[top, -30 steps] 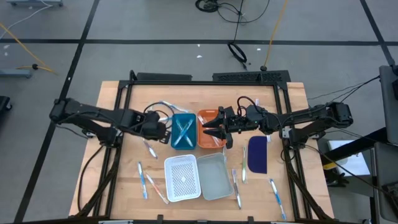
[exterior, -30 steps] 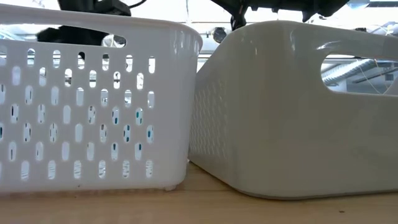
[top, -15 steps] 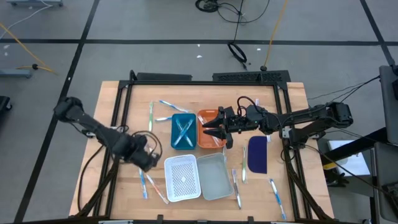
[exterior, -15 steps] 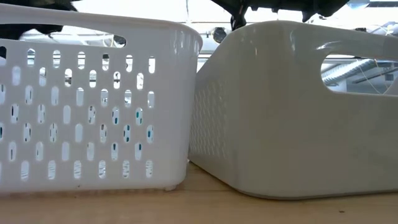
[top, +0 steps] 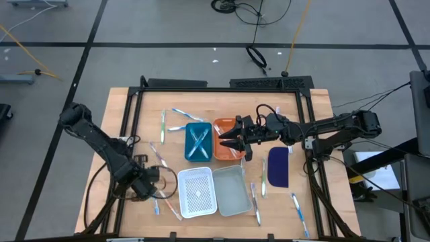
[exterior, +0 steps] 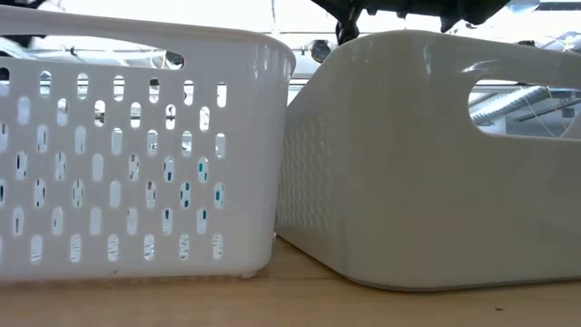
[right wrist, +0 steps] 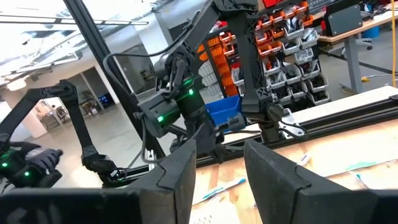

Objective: Pick & Place Toothbrushes
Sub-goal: Put the blue toothbrush into the blue bin

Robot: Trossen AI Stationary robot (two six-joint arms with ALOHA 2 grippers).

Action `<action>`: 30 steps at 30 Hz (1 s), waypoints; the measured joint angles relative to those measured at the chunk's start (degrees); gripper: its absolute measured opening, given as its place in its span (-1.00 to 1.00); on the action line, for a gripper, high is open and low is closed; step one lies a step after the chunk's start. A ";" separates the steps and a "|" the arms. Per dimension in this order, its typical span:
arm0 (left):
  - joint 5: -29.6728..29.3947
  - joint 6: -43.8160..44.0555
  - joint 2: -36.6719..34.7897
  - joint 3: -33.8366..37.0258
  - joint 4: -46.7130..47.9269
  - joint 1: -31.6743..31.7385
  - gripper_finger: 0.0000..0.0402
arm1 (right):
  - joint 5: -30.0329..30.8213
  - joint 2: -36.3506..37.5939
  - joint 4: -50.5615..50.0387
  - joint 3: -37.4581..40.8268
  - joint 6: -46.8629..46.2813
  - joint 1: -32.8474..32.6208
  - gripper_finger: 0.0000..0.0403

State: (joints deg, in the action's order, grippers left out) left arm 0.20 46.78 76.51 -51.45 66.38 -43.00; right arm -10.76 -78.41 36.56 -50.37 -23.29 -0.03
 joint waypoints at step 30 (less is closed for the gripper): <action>-4.77 -34.49 0.00 9.58 -13.46 -3.72 -0.06 | 0.22 0.00 0.02 0.00 -3.19 0.00 -0.37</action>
State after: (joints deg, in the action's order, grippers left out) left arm -4.56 12.29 76.51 -41.87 52.93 -46.72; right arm -10.55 -78.41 36.58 -50.37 -26.48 -0.03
